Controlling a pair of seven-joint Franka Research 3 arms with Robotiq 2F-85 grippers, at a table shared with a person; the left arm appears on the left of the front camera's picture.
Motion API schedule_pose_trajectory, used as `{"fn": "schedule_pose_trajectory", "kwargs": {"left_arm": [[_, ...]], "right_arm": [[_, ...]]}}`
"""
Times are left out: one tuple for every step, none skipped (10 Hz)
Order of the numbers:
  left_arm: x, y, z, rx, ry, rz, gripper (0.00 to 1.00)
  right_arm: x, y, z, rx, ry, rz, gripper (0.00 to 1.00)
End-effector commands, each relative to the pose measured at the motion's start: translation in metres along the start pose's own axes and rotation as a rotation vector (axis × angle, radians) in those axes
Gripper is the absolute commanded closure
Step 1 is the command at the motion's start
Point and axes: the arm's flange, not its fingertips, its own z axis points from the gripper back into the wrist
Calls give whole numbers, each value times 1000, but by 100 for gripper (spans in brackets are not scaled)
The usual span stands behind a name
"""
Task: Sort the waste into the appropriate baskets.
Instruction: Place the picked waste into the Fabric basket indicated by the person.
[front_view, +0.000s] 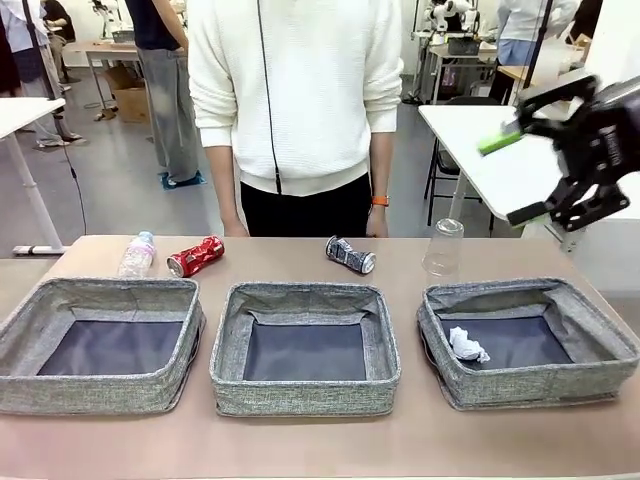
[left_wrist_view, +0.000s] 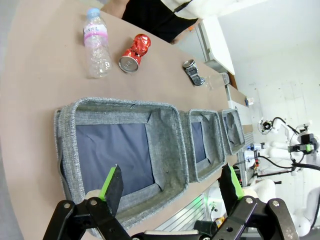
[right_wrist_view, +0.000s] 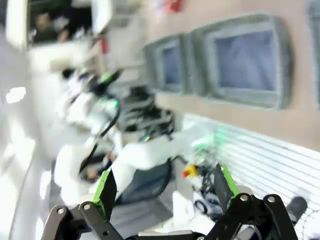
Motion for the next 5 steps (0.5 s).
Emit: {"fn": "schedule_pose_trajectory", "kwargs": {"left_arm": [[0,0,-1,-19,-11,-18,0],[0,0,-1,-19,-11,-18,0],[0,0,-1,-19,-11,-18,0],[0,0,-1,-19,-11,-18,0],[0,0,-1,-19,-11,-18,0]], "right_arm": [[22,-60,15,445,452,141,0],[16,-93,30,498,380,133,0],[3,-128,40,481,286,142,0],[-18,-180,45,548,153,148,0],[-33,-202,43,619,9,144,0]]}}
